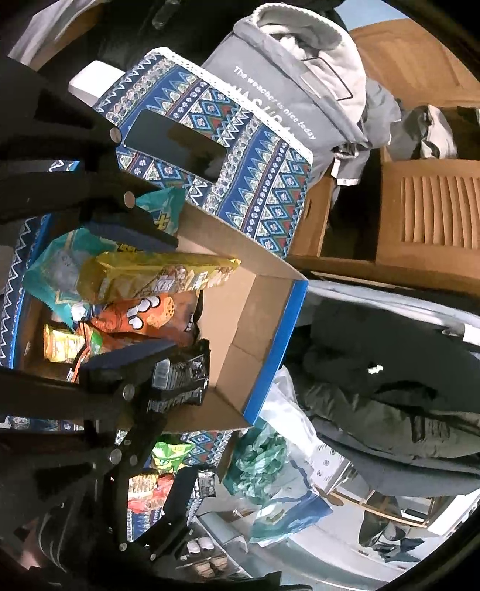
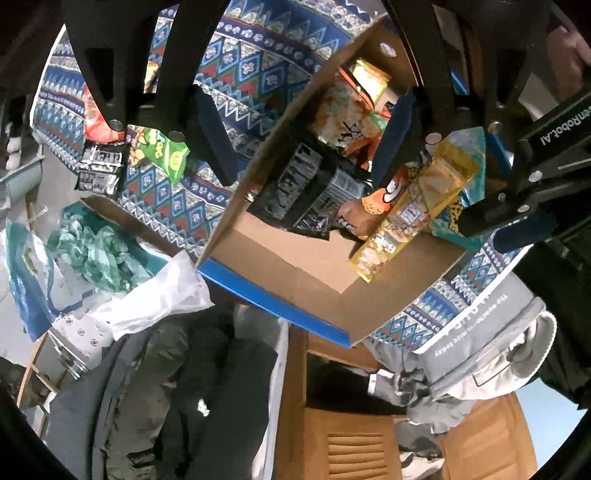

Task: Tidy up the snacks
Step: 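Lower both snacks into the cardboard box and open both tools, then move both tools back over the remaining snacks, then grasp the tan bag with white strip with the right tool while the left tool grasps the green peanut bag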

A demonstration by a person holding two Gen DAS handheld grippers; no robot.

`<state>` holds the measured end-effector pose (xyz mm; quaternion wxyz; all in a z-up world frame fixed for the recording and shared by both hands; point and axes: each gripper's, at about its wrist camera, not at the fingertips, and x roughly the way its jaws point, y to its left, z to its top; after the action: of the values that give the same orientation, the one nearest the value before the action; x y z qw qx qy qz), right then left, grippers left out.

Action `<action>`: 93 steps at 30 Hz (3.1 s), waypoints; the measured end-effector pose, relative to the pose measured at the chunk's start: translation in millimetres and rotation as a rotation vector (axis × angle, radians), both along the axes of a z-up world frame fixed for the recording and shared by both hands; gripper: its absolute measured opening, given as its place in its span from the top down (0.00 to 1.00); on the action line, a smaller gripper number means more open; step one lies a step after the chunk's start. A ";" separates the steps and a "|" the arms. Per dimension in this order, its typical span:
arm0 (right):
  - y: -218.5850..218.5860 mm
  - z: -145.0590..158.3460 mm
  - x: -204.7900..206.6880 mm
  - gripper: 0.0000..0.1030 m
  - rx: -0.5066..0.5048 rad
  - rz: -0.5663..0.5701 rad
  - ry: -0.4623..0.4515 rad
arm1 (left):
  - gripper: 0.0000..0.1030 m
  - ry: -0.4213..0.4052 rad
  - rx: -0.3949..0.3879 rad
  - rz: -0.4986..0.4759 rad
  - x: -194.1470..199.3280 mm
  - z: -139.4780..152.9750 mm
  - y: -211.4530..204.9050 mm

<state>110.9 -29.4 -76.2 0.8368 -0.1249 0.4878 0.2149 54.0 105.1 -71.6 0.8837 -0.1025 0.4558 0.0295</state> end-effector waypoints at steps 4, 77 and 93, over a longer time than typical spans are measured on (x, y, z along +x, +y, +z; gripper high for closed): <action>-6.2 2.1 -1.9 0.27 -0.008 -0.007 -0.008 | 0.47 -0.003 0.014 -0.014 -1.3 2.0 -7.2; -273.5 -127.8 29.3 0.26 -0.013 -0.474 0.217 | 0.29 0.120 0.209 -0.391 41.6 -53.6 -228.3; -247.6 -167.3 44.1 0.46 -0.100 -0.412 0.241 | 0.21 0.076 0.316 -0.591 80.9 -63.1 -268.5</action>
<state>155.0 -277.0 -243.5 0.7915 -0.0375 0.6093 0.0287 134.8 -163.4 -134.7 0.8414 0.1734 0.4882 -0.1538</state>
